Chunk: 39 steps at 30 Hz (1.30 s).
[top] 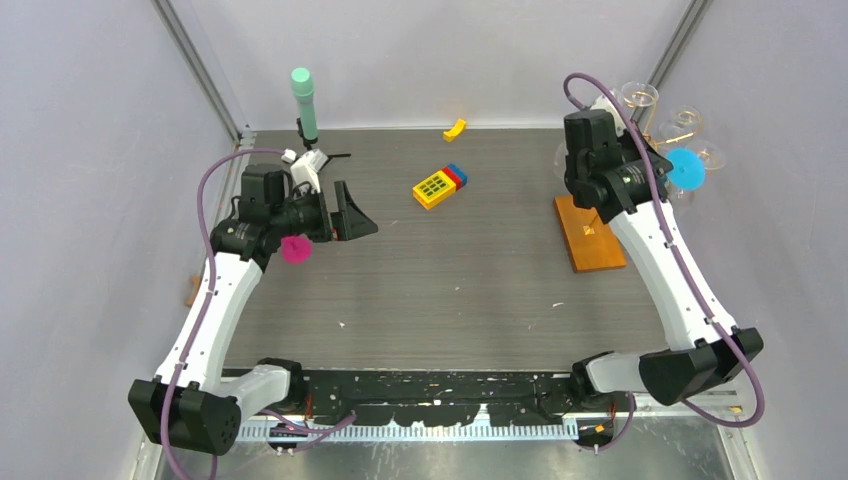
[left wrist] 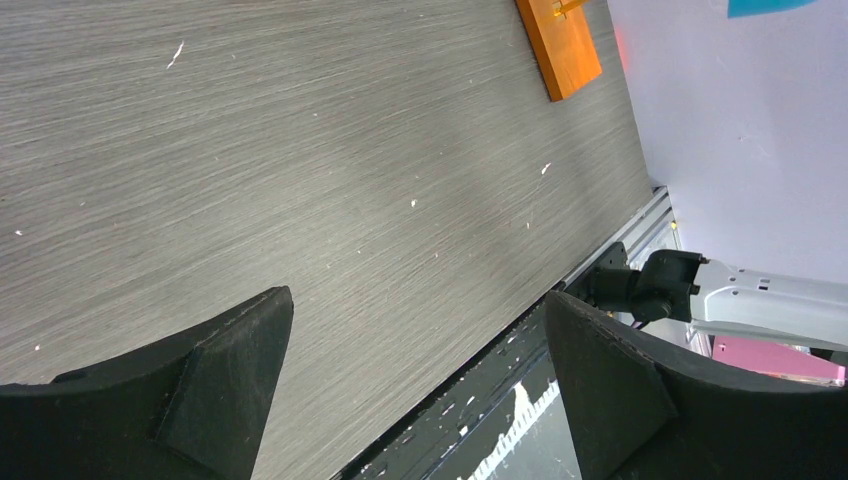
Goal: Take the wine glass off the wine glass rack
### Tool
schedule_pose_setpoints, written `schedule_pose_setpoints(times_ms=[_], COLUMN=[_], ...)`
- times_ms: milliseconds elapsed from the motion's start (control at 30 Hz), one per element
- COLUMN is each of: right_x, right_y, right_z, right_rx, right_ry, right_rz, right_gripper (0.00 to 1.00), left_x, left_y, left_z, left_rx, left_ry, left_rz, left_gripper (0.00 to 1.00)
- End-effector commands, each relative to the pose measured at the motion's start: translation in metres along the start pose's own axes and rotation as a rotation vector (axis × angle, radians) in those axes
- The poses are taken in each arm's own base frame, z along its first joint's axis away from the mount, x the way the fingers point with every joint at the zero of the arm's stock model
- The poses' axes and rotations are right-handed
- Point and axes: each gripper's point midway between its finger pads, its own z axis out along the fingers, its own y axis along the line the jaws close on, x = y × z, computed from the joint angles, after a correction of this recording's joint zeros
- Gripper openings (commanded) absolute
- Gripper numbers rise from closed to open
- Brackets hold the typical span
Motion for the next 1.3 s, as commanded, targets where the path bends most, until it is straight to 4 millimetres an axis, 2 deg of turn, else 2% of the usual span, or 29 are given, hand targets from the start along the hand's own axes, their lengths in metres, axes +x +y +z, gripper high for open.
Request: schedule_pose_setpoints(times_ms=[0,233,400,500,633,800,933,1033,1133,1167,1267], right_x=[0.024,0.049,0.065,0.066,0.062,0.044,0.02,-0.005,-0.021,-0.031,-0.044], right_y=[-0.024,-0.028,-0.017,-0.011,0.001,0.021,0.036,0.042,0.051,0.049,0.062], right_z=[-0.01,-0.02,-0.029,-0.04,-0.065,-0.113,-0.157,-0.193,-0.21,-0.217,-0.229], right_rx=[0.028,-0.033,-0.134,-0.232,-0.456,-0.8,-1.067,-1.275,-1.389,-1.434,-1.535], right_ry=[0.009,-0.011,-0.04,-0.081,-0.152,-0.278,-0.378,-0.458,-0.473,-0.488,-0.47], right_rz=[0.077,0.139,0.178,0.234,0.338,0.478,0.6,0.727,0.81,0.859,0.901], right_gripper=[0.0,0.0,0.0,0.0,0.0,0.0,0.0,0.0,0.0,0.0,0.0], left_x=[-0.005,-0.006,-0.006,-0.006,-0.005,-0.004,-0.006,-0.007,-0.006,-0.006,-0.006], left_y=[-0.006,-0.011,-0.014,-0.019,-0.027,-0.05,-0.076,-0.098,-0.122,-0.13,-0.15], left_z=[0.0,0.0,0.0,0.0,-0.001,-0.003,-0.007,-0.012,-0.018,-0.02,-0.026], left_rx=[0.027,0.049,0.068,0.09,0.131,0.257,0.366,0.441,0.509,0.529,0.584], left_ry=[-0.011,-0.01,-0.005,-0.002,0.004,0.019,0.022,0.021,0.02,0.019,0.009], left_rz=[0.009,0.0,-0.012,-0.02,-0.032,-0.052,-0.072,-0.072,-0.056,-0.049,-0.035], left_gripper=[1.0,1.0,1.0,1.0,1.0,1.0,1.0,1.0,1.0,1.0,1.0])
